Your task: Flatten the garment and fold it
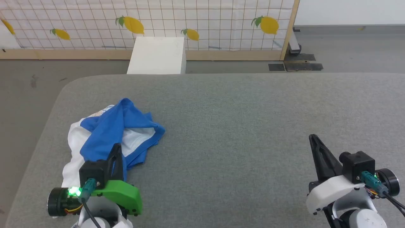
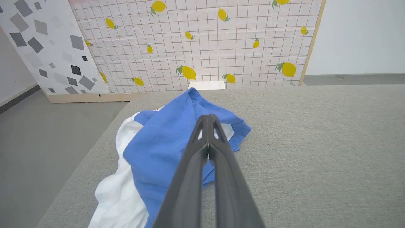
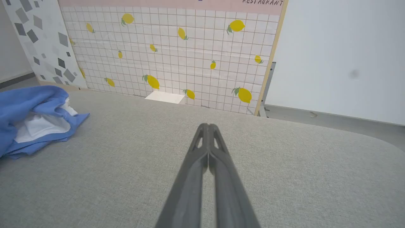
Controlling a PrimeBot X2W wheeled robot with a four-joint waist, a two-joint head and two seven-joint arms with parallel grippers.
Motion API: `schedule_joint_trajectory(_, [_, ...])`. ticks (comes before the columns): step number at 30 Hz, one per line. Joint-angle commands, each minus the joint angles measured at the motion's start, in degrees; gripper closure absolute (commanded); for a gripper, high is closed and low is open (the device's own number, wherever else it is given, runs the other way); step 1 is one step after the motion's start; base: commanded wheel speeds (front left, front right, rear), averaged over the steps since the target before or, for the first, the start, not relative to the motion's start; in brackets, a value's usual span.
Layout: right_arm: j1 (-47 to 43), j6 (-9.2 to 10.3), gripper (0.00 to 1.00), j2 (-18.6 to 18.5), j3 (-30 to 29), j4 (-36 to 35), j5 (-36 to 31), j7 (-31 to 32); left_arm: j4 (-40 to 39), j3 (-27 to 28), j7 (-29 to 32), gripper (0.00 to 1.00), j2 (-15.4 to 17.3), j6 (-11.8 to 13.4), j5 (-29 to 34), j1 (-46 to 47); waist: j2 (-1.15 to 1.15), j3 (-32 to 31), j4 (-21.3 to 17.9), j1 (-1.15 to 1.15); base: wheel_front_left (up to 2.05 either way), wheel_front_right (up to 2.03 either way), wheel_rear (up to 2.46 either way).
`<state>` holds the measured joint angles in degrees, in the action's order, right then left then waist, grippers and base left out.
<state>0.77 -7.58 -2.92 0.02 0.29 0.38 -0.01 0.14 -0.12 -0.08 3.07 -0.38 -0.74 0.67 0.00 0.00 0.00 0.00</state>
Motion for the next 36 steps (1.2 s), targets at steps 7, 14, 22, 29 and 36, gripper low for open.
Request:
schedule_joint_trajectory(7, [-0.01, -0.01, 0.0, 0.0, -0.01, 0.03, 0.03, -0.01, 0.01, -0.03, -0.01, 0.0, 0.0, -0.01, -0.05, 0.01, 0.0, 0.0, 0.0, 0.0, 0.0, 0.0, 0.0])
schedule_joint_trajectory(14, [-0.32, 0.0, 0.0, 0.0, -0.38, 0.46, 0.55, -0.55, 0.37, -0.42, -0.54, 0.0, -0.01, 0.02, -0.66, 0.0, 0.0, 0.02, -0.03, 0.0, 0.0, 0.0, 0.0])
schedule_joint_trajectory(22, [-0.73, 0.01, 0.0, 0.0, -1.18, 1.38, 1.29, -1.5, 1.11, -0.94, -1.49, 0.0, -0.02, 0.08, -1.31, 0.13, 0.0, 0.06, -0.16, 0.0, 0.0, 0.0, 0.0])
schedule_joint_trajectory(29, [-1.05, 0.01, 0.0, 0.01, -1.9, 2.08, 1.91, -2.31, 1.63, -1.4, -2.3, 0.0, -0.03, 0.1, -1.82, 0.25, 0.0, 0.12, -0.29, 0.0, 0.0, 0.0, 0.0])
schedule_joint_trajectory(36, [-1.18, 0.02, 0.0, 0.01, -2.81, 2.72, 2.47, -3.28, 2.24, -1.86, -3.27, 0.0, -0.04, 0.08, -2.35, 0.79, 0.0, 0.47, 0.12, 0.0, 0.0, 0.0, 0.0])
